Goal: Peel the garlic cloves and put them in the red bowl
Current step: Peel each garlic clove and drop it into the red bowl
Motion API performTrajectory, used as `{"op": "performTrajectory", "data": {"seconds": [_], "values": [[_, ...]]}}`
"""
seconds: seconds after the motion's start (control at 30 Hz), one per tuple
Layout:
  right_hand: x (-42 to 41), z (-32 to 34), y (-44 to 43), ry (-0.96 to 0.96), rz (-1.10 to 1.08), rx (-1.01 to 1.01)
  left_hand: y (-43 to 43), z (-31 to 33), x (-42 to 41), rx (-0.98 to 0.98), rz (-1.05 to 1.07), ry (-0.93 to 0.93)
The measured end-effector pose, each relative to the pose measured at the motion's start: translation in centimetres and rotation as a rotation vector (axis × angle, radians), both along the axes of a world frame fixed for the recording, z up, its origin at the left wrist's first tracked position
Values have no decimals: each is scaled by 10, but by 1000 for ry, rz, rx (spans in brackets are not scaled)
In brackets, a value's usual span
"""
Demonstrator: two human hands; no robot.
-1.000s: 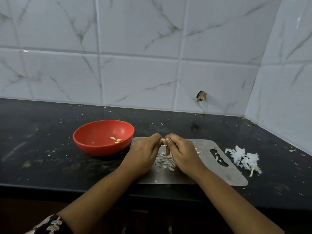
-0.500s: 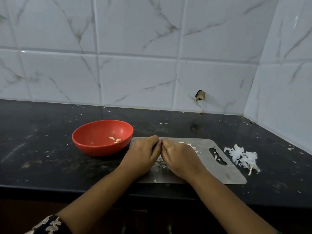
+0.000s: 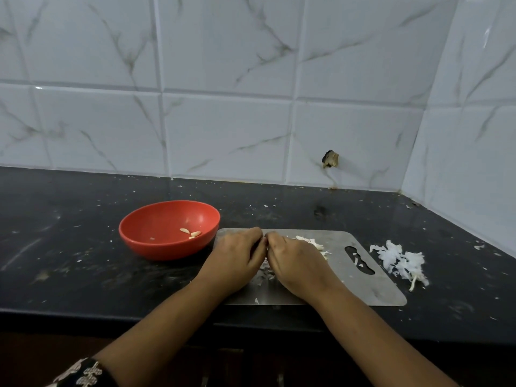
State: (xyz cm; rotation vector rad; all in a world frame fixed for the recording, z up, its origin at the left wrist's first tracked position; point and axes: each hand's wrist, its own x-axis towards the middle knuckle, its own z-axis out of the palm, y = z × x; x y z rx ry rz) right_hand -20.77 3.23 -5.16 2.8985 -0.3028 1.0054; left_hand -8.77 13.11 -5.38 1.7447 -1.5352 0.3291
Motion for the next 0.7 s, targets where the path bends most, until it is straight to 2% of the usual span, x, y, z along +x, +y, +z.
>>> {"op": "performTrajectory", "data": {"seconds": [0.33, 0.4, 0.53, 0.7], "values": [[-1, 0, -4, -20, -13, 12, 0, 0, 0, -3, -37, 25], [-3, 3, -4, 8, 23, 124, 1, 1, 0, -17, -72, 63], [-5, 6, -4, -64, 88, 369, 1, 3, 0, -22, -125, 121], [-5, 6, -4, -85, 126, 522, 1, 3, 3, -47, -107, 153]]}}
